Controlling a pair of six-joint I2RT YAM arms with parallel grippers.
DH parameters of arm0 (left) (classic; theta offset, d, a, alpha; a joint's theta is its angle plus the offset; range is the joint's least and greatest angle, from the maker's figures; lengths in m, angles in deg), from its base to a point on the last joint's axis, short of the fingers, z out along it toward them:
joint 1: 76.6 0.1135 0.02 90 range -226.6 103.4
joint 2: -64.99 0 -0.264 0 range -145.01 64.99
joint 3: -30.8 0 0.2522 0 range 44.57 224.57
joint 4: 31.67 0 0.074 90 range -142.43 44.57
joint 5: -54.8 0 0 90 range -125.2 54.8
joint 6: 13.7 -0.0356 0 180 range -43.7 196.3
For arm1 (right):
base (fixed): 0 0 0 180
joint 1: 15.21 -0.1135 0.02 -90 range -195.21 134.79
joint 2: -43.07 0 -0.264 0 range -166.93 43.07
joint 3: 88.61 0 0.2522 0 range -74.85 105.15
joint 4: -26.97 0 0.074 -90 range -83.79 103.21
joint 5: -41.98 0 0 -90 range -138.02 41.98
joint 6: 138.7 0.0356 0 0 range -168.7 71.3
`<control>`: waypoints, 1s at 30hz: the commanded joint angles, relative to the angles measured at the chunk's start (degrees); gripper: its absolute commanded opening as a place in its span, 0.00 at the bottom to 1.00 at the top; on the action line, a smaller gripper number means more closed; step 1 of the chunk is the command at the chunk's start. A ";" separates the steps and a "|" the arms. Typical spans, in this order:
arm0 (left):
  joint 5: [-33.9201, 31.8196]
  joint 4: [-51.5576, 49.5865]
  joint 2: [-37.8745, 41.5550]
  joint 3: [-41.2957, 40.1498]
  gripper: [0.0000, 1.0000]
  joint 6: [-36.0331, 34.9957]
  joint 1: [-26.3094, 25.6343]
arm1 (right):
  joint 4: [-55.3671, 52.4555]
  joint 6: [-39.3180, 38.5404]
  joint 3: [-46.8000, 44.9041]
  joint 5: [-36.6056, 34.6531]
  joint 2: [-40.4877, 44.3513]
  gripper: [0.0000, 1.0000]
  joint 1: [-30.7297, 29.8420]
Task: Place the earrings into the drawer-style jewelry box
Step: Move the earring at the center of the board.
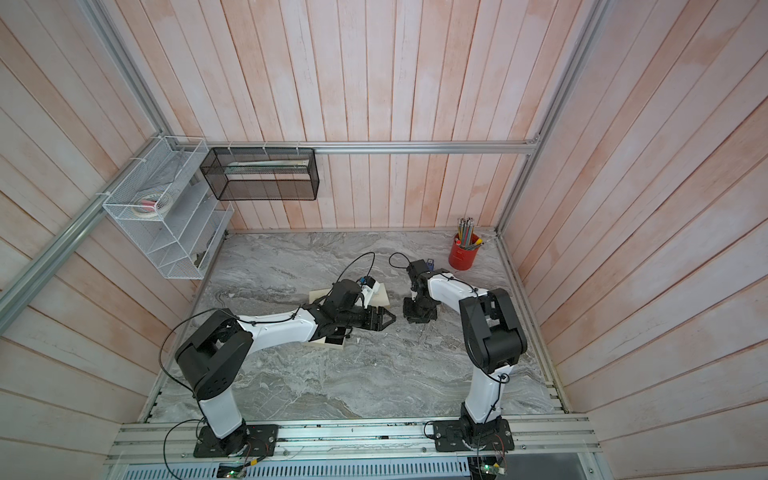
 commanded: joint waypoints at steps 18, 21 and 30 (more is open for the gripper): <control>-2.74 0.86 4.79 -3.94 0.76 0.27 1.37 | 0.35 -1.13 -0.12 -0.95 -1.92 0.12 -1.61; -2.73 1.02 6.92 -5.91 0.76 0.63 2.33 | 0.48 -1.48 -0.03 -0.66 -1.32 0.12 -2.65; -2.81 -1.07 13.02 -11.02 0.76 1.00 4.66 | -0.44 -3.16 -0.11 -0.32 0.65 0.12 -7.05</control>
